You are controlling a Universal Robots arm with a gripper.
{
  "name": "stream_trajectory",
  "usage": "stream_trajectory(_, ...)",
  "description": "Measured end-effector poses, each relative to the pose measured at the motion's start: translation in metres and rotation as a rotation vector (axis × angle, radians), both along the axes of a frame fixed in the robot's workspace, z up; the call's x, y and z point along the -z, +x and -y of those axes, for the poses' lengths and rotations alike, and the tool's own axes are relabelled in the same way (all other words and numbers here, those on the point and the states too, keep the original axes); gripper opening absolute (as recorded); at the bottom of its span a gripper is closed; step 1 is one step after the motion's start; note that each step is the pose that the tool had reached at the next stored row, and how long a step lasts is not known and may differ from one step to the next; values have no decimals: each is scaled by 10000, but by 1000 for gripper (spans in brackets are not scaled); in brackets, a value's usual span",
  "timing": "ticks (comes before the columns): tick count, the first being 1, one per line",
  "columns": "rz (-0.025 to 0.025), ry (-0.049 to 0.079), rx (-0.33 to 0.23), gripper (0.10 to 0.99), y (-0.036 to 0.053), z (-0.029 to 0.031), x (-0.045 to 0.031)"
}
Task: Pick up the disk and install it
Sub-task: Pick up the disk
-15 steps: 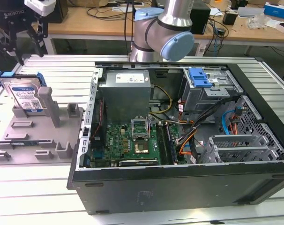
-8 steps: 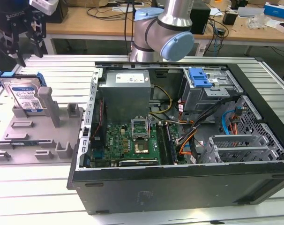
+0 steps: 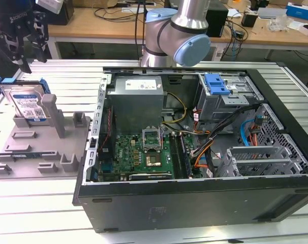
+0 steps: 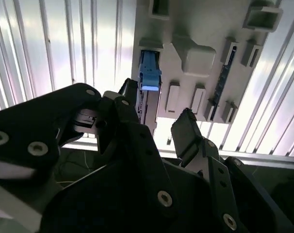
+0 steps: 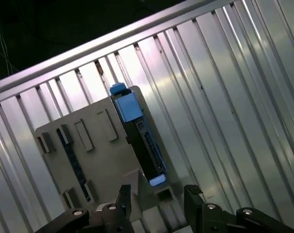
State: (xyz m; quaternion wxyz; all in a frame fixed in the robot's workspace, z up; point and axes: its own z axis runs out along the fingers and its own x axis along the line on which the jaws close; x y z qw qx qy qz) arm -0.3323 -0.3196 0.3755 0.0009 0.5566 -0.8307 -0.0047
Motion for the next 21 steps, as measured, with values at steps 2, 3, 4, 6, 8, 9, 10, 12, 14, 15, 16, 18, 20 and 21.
stream_trajectory(2,77,0,-474,557,1,0,3)
stream_trajectory(3,99,2,-727,557,1,0,4)
stream_trajectory(4,103,2,-1012,557,0,0,5)
stream_trajectory(6,102,3,-1452,557,0,0,5)
stream_trajectory(8,106,7,-2243,557,0,0,8)
stream_trajectory(9,106,5,-2491,557,0,0,9)
stream_trajectory(10,108,-9,-2637,557,0,0,12)
stream_trajectory(12,97,-81,-2758,557,0,-5,11)
stream_trajectory(14,96,-82,-2762,557,0,-5,10)
stream_trajectory(15,95,-82,-2764,557,0,-5,10)
stream_trajectory(16,96,-82,-2765,557,2,-6,10)
stream_trajectory(18,92,-84,-2874,557,24,-12,10)
stream_trajectory(20,94,-83,-3195,557,26,-21,13)
stream_trajectory(21,96,-83,-3332,557,26,-26,14)
